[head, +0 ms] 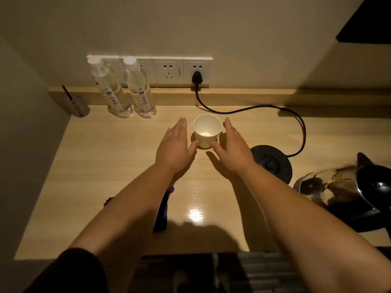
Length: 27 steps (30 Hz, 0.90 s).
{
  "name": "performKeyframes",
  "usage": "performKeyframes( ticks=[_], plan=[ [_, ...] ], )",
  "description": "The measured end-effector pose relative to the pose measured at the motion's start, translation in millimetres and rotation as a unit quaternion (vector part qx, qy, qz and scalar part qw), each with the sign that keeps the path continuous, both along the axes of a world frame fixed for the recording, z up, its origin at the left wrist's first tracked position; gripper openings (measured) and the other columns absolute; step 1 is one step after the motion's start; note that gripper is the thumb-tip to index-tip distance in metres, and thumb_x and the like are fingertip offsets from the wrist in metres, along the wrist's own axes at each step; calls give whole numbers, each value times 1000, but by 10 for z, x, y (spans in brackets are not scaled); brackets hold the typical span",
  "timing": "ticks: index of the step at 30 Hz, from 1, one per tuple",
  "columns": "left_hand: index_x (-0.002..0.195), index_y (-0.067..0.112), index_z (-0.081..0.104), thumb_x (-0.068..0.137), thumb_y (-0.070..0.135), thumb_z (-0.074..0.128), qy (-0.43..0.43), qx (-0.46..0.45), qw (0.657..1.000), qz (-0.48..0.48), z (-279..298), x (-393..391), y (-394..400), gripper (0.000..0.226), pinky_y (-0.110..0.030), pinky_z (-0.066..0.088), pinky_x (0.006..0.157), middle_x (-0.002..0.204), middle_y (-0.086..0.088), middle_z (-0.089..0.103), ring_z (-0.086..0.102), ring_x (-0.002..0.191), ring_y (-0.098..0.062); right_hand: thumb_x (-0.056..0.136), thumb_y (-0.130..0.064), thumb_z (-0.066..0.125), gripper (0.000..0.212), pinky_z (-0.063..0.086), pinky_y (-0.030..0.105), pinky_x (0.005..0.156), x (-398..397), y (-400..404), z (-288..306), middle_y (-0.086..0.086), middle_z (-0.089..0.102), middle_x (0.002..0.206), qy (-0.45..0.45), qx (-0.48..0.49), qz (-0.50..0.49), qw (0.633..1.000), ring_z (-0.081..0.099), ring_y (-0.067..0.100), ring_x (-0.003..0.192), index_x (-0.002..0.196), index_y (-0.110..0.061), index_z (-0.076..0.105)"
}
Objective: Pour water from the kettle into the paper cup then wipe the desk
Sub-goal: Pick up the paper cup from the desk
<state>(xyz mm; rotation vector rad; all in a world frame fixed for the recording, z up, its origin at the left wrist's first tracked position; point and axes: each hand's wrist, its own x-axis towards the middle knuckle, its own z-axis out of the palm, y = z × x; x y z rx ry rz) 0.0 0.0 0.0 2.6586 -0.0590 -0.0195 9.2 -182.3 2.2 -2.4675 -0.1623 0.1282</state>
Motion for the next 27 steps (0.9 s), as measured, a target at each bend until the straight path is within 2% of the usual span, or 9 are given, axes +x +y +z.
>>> performKeyframes(
  ticks=[4, 7, 10, 19, 27],
  plan=[
    [155, 18, 9, 97, 38, 52, 32, -68, 997, -1, -82, 119, -61, 74, -38, 33, 109, 158, -3, 29, 30, 142, -23, 90, -42, 59, 79, 38, 30, 91, 77, 29, -37, 3, 44, 146, 42, 62, 20, 997, 44, 23, 129, 150, -25, 10],
    [151, 22, 24, 96, 28, 56, 20, -125, 992, -17, -121, 120, -105, 64, -33, 44, 93, 145, -3, 48, 49, 126, -23, 90, -37, 60, 68, 39, 28, 89, 73, 33, -60, 1, 49, 141, 47, 99, 11, 994, 48, 21, 125, 146, -27, 23],
    [148, 20, 30, 96, 23, 55, 5, -150, 988, -24, -120, 57, -129, 58, -28, 41, 86, 139, -4, 52, 53, 120, -24, 91, -33, 60, 65, 42, 31, 89, 29, 8, -72, 3, 52, 137, 44, 90, 1, 995, 51, 23, 121, 145, -24, 25],
    [147, 18, 31, 96, 21, 54, 1, -173, 985, -25, 12, -333, -211, 56, -26, 38, 85, 139, -5, 52, 53, 121, -24, 91, -33, 59, 63, 44, 34, 88, -364, -39, 93, 3, 53, 136, 34, 72, -17, 997, 52, 25, 119, 144, -25, 26],
    [146, 17, 32, 97, 24, 56, 27, -200, 979, 22, -68, -1010, -409, 55, -26, 40, 88, 141, -4, 51, 52, 123, -22, 91, -32, 59, 63, 45, 40, 93, -923, -243, 119, 3, 53, 136, 57, 55, 15, 997, 52, 27, 120, 145, -27, 26]
  ],
)
